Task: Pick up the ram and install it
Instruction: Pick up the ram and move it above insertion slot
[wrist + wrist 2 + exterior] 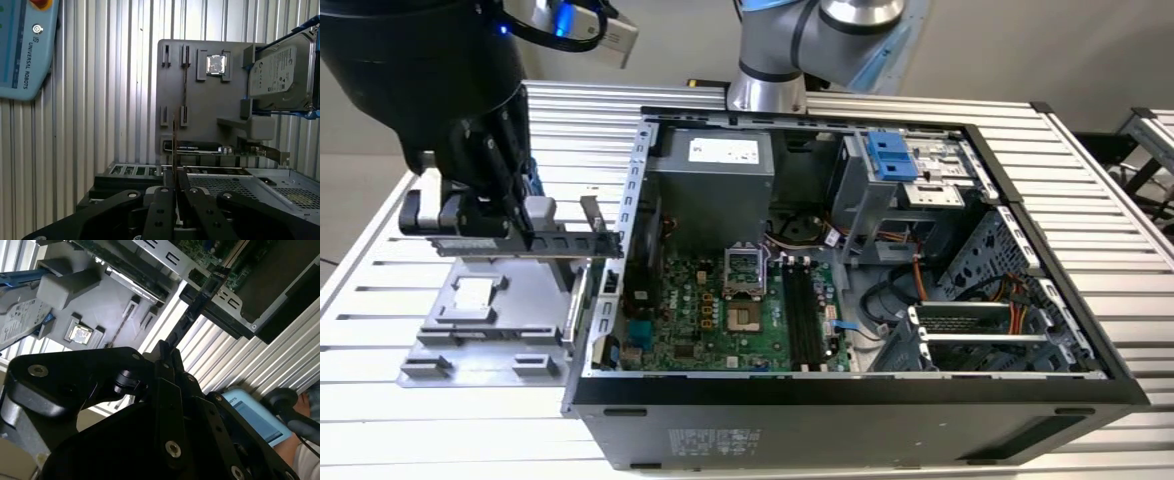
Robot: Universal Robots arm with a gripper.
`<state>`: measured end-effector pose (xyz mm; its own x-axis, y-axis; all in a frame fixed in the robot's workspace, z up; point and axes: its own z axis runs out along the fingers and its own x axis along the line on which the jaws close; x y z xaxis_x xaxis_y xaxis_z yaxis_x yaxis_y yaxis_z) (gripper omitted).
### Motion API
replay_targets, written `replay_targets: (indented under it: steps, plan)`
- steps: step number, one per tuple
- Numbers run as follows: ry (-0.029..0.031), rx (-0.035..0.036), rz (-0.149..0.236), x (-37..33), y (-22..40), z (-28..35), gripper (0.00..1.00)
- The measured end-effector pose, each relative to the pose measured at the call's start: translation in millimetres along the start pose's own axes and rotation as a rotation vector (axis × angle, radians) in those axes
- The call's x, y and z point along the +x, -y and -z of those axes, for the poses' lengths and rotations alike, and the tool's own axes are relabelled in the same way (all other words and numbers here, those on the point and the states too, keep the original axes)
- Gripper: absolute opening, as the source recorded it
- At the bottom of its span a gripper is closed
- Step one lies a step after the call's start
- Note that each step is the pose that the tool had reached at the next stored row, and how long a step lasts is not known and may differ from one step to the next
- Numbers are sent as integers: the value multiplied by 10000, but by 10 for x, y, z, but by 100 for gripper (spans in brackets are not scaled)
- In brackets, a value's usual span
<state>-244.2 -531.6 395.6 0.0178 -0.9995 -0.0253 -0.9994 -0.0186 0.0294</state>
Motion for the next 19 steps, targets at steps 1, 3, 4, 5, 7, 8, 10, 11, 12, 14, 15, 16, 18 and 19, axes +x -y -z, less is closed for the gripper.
replay_targets:
  steps: [1, 3, 4, 5, 7, 8, 10, 11, 12, 14, 15, 16, 18, 19]
  plan:
    - [-1, -1, 2, 0, 8, 1, 0]
    - [-1, -1, 2, 1, 40, 2, 0]
    - [-1, -1, 5, 1, 63, 2, 0]
    - [-1, -1, 8, 2, 87, 3, 0]
    - [-1, -2, 15, 2, 136, 5, 0]
    - [-1, -1, 19, 3, 161, 5, 0]
    - [-2, -2, 26, 4, 210, 7, 0]
    - [-2, -3, 29, 4, 235, 8, 0]
    - [-2, -3, 31, 5, 260, 8, 0]
    - [0, -2, 35, 5, 295, 9, 0]
    - [-1, -3, 35, 6, 306, 10, 0]
    - [-1, -3, 35, 6, 309, 10, 0]
    - [-2, -4, 33, 6, 310, 10, 0]
    - [-2, -4, 34, 5, 313, 10, 0]
